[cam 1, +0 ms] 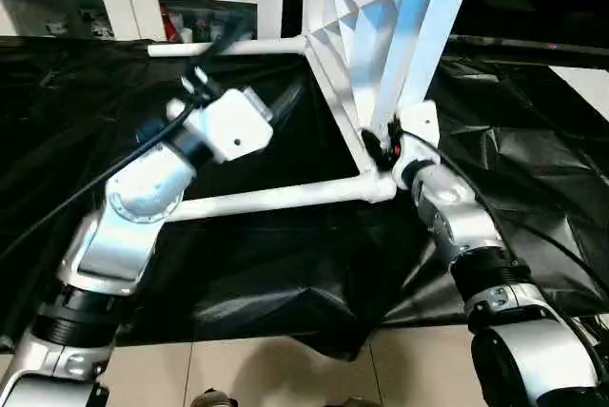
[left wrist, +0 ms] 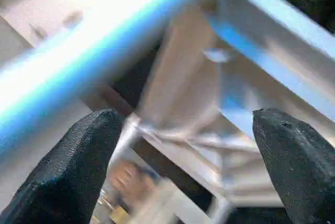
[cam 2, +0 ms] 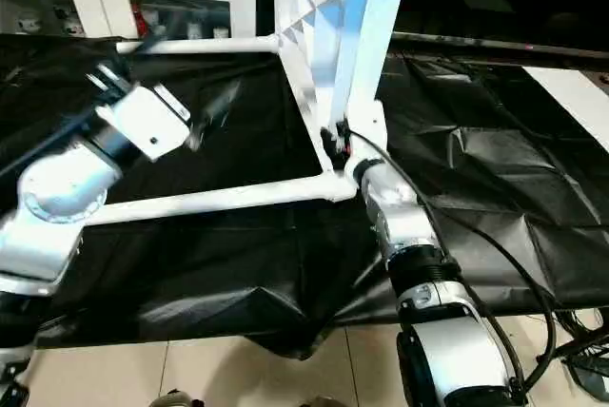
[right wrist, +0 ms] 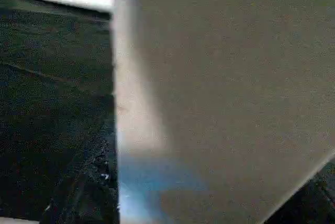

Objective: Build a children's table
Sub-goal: Flip table

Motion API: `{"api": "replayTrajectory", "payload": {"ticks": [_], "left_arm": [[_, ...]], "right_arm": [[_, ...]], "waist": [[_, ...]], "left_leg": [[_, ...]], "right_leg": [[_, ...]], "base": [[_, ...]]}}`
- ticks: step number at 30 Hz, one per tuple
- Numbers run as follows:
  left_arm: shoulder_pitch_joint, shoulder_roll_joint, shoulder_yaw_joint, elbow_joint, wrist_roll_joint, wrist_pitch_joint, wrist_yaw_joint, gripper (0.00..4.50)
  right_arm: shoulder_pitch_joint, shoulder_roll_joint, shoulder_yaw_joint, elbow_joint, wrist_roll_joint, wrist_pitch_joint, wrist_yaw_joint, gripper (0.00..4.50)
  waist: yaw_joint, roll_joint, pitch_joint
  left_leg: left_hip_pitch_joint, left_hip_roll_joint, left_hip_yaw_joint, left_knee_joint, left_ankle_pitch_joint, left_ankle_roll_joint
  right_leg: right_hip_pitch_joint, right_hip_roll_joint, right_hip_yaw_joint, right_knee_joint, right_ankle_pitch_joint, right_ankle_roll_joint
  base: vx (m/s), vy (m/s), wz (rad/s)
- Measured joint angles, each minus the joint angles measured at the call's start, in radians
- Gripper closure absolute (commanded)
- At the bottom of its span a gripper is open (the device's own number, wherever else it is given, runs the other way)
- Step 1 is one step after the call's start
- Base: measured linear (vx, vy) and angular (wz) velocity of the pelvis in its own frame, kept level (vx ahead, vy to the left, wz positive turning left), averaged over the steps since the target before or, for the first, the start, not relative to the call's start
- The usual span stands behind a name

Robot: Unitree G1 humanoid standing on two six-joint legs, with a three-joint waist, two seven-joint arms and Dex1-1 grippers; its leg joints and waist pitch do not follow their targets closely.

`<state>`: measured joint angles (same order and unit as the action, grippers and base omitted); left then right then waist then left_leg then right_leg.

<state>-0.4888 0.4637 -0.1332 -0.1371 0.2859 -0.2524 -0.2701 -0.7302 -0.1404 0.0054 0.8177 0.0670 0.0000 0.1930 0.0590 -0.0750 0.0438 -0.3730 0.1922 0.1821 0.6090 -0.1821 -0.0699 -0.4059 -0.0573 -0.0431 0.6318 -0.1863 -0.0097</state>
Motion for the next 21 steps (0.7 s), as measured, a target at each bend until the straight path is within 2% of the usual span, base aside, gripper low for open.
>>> {"api": "replayTrajectory", "payload": {"ticks": [10, 16, 20, 21], "left_arm": [[-0.054, 0.036, 0.066, -0.017, 0.194, -0.062, 0.178, 0.00], [-0.083, 0.070, 0.071, 0.006, 0.332, -0.028, 0.246, 0.00], [-0.104, 0.076, 0.080, 0.059, 0.369, 0.015, 0.266, 0.00], [-0.106, 0.075, 0.080, 0.071, 0.381, 0.026, 0.275, 0.00]], "right_arm": [[-0.046, 0.000, -0.008, 0.050, -0.001, -0.047, 0.006, 1.71], [-0.057, 0.000, -0.008, 0.072, -0.003, -0.062, 0.010, 1.71], [-0.060, 0.001, -0.009, 0.087, -0.003, -0.080, 0.013, 1.71], [-0.060, 0.000, -0.010, 0.087, -0.003, -0.083, 0.015, 1.86]], "waist": [[0.000, -0.001, 0.000], [-0.001, 0.000, 0.000], [-0.001, 0.000, 0.000], [-0.001, 0.000, 0.000]], "left_leg": [[0.000, 0.000, 0.000, 0.000, 0.000, 0.000], [0.000, 0.000, 0.000, 0.000, 0.000, 0.000], [-0.001, 0.000, 0.000, 0.000, 0.000, 0.000], [-0.001, 0.000, 0.000, 0.001, 0.000, 0.000]], "right_leg": [[0.000, 0.000, 0.000, 0.000, 0.000, 0.000], [0.000, 0.000, 0.000, 0.000, 0.000, 0.000], [-0.001, 0.000, 0.000, 0.001, 0.000, 0.000], [-0.001, 0.000, 0.000, 0.001, 0.000, 0.000]], "base": [[0.000, 0.000, 0.00], [0.000, 0.000, 0.00], [0.000, 0.000, 0.00], [0.000, 0.000, 0.00]]}}
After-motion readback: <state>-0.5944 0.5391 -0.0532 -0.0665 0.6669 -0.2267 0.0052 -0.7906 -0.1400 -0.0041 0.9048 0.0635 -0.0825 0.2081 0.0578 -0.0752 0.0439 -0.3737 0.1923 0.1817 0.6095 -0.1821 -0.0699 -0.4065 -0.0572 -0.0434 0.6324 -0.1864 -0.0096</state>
